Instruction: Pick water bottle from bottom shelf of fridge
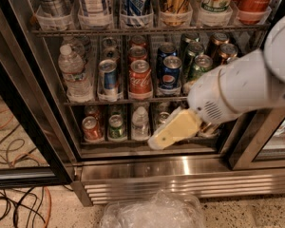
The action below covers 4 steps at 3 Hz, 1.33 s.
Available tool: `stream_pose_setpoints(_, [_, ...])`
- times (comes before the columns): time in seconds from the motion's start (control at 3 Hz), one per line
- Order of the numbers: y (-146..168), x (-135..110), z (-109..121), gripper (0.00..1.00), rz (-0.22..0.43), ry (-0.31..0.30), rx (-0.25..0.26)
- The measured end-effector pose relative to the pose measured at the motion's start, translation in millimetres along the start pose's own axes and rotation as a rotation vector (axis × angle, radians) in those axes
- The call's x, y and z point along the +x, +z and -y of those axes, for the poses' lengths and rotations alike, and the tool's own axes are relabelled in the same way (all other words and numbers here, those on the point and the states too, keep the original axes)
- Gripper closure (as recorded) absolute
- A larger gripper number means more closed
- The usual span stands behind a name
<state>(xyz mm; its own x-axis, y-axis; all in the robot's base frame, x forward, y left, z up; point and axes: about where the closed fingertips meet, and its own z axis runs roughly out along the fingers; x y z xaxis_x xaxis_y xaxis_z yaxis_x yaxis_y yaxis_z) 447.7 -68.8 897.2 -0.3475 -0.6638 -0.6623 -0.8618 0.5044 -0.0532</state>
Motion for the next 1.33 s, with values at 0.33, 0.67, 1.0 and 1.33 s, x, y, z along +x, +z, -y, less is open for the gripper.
stream_pose_setpoints(0.33, [37,6,-48,0.00,0.088,0.064,-0.016])
stream_pose_setpoints(0.67, [59,17,-60,0.00,0.108,0.127,-0.021])
stream_pose_setpoints(1.0, [59,18,-59,0.00,0.107,0.128,-0.019])
stream_pose_setpoints(1.33, [80,29,-65,0.00,0.120,0.164,-0.022])
